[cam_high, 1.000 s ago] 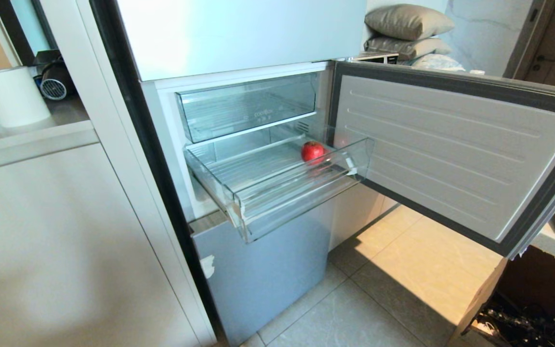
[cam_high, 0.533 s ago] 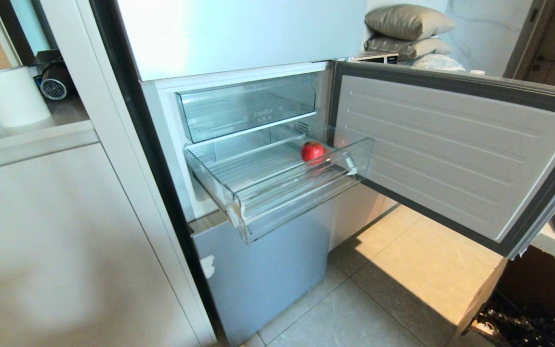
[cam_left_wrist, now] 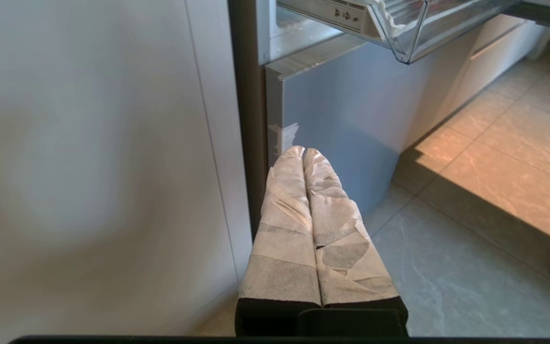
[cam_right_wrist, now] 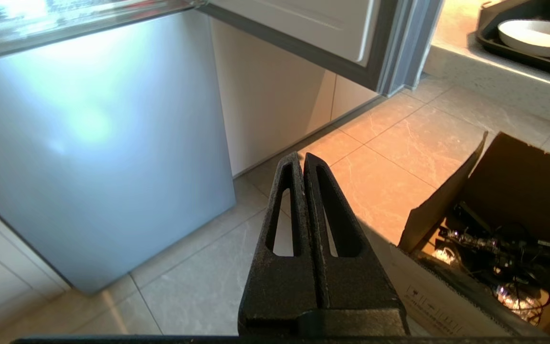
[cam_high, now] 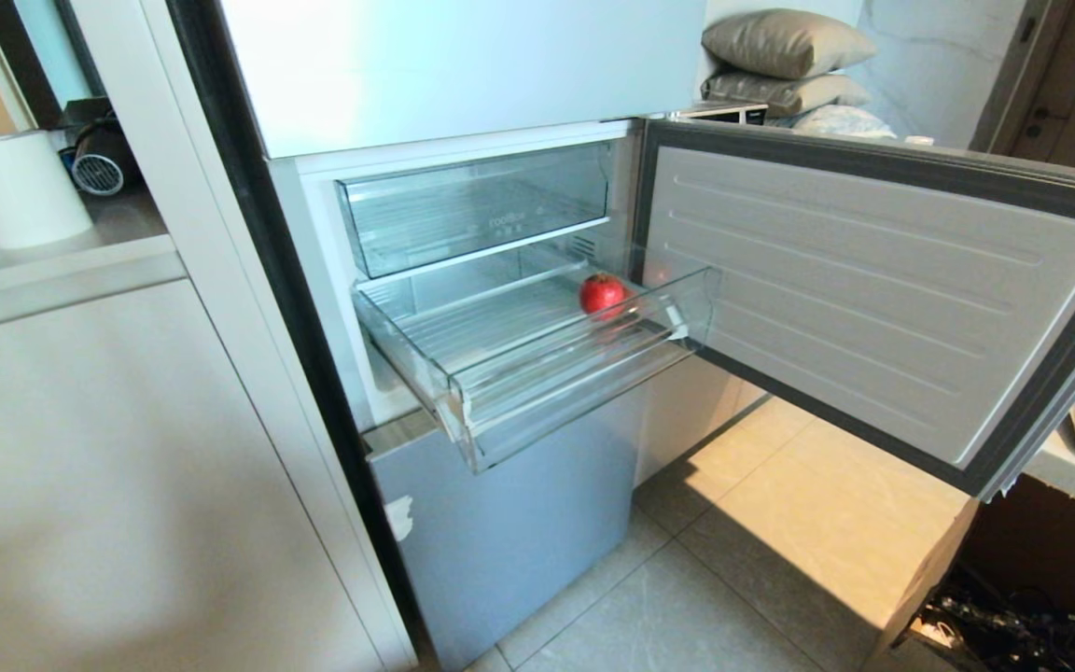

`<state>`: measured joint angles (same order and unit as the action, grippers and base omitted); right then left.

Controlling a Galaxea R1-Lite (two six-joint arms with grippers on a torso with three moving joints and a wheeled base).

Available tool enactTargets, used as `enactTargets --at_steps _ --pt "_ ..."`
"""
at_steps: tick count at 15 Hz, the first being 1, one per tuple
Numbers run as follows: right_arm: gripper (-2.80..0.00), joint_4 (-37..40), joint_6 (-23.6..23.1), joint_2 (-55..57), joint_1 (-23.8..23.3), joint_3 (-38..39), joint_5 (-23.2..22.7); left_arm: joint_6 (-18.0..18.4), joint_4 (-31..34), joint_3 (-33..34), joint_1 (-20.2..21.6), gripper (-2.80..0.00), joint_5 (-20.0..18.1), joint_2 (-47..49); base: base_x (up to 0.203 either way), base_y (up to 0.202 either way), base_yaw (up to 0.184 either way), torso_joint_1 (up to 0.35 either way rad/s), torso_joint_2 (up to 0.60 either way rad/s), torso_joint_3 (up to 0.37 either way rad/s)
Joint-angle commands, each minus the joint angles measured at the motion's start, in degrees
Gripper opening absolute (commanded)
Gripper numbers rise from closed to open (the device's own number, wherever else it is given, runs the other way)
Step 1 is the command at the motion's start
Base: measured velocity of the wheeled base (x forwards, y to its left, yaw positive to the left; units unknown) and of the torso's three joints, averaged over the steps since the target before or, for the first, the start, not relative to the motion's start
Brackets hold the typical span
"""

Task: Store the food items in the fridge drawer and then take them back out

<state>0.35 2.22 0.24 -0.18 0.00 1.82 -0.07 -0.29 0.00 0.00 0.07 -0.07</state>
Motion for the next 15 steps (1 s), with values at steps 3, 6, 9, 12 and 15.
enactTargets --at_steps 3,6,9,12,15 --pt "-2.80 -0.09 0.51 -0.24 0.01 0.00 0.03 -0.01 0.03 0.09 0.00 -2.80 0.01 -0.01 -0.001 -0.001 0.066 0.002 0.00 0.004" --pt "-2.80 -0.08 0.51 -0.24 0.01 0.09 0.11 -0.01 0.02 0.09 0.00 -2.80 0.01 -0.01 0.002 -0.007 0.171 0.002 0.00 0.004" --pt "-2.80 -0.09 0.59 -0.24 0.01 0.09 0.05 -0.01 -0.06 0.09 0.00 -2.80 0.01 -0.01 0.003 -0.007 0.173 0.002 0.00 0.000" --pt "-2.80 -0.09 0.59 -0.24 0.01 0.00 0.11 -0.01 -0.06 0.09 0.00 -2.80 0.01 -0.01 0.001 -0.006 0.148 0.001 0.00 0.001" --pt "-2.80 -0.09 0.59 -0.24 0.01 0.00 0.02 -0.01 -0.06 0.09 0.00 -2.80 0.01 -0.01 -0.001 -0.001 0.025 0.001 0.00 -0.001"
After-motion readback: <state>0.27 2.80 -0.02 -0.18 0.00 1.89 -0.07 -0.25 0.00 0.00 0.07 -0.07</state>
